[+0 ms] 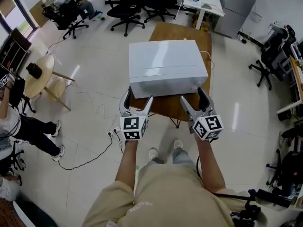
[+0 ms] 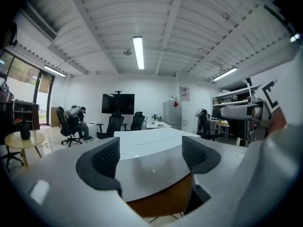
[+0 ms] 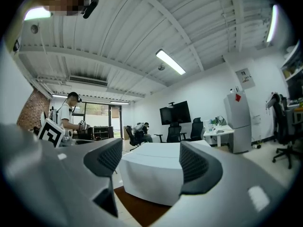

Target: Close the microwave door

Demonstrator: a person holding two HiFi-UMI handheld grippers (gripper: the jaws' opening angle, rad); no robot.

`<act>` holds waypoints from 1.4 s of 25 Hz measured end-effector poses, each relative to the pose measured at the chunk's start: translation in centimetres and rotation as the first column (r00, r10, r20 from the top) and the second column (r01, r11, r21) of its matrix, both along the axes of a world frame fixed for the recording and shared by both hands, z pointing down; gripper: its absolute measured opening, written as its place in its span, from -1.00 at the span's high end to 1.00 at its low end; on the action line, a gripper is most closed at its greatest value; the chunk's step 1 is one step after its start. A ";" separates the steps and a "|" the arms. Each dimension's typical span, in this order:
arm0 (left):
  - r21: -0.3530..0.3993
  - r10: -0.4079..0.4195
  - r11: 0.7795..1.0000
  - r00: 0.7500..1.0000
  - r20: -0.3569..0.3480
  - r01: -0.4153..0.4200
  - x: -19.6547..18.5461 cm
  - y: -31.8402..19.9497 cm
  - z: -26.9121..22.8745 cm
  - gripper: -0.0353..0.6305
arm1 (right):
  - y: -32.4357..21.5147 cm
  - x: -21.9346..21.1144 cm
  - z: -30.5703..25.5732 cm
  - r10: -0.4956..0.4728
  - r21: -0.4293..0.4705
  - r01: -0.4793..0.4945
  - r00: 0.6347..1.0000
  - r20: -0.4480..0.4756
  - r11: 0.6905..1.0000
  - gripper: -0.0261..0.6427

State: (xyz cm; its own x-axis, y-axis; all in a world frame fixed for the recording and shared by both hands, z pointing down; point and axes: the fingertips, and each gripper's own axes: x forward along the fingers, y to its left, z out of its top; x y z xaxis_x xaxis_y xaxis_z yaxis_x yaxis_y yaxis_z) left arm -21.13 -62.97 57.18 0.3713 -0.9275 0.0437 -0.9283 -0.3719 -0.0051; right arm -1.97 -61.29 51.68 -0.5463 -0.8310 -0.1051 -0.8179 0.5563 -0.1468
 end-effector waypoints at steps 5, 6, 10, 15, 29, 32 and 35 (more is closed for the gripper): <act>0.085 -0.019 0.996 1.000 -0.019 0.021 -1.8 3.2 -2.0 -0.29 | 2.6 -2.1 -0.3 -0.012 0.005 0.012 0.999 -0.034 1.000 -0.17; 0.094 -0.023 0.995 1.000 -0.018 0.024 -1.8 4.4 -2.2 -0.29 | 3.6 -2.2 -0.5 -0.018 0.013 0.018 0.999 -0.033 1.000 -0.17; 0.147 -0.041 0.988 0.999 0.031 0.036 -1.8 11.1 -3.1 -0.32 | 9.1 -2.9 -0.9 -0.037 0.070 0.042 0.998 -0.060 0.997 -0.17; 0.181 -0.058 0.982 0.997 0.058 0.047 2.3 22.3 -3.8 -0.32 | 19.7 -0.6 -2.0 -0.119 0.090 0.117 0.993 0.015 0.989 -0.17; 0.146 -0.041 0.989 0.995 0.091 0.027 26.5 38.6 3.6 -0.32 | 33.6 22.5 8.4 -0.058 0.055 0.058 0.998 -0.011 0.997 -0.17; 0.190 -0.053 0.981 0.994 0.092 0.034 27.2 42.6 -0.9 -0.32 | 37.0 25.4 3.2 0.039 0.178 -0.032 0.998 -0.039 0.983 -0.23; 0.181 -0.074 0.982 0.992 0.107 0.054 26.8 47.4 -4.6 -0.32 | 42.0 26.5 -0.7 0.114 0.225 -0.077 0.981 -0.156 0.971 -0.39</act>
State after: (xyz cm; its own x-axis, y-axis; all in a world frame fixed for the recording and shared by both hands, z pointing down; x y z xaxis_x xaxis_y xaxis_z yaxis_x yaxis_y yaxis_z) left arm 5.66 -15.60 52.54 0.3133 -0.9458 -0.0859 -0.9398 -0.2957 -0.1713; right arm 24.51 -19.25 50.96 -0.4910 -0.8473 -0.2024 -0.8711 0.4781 0.1117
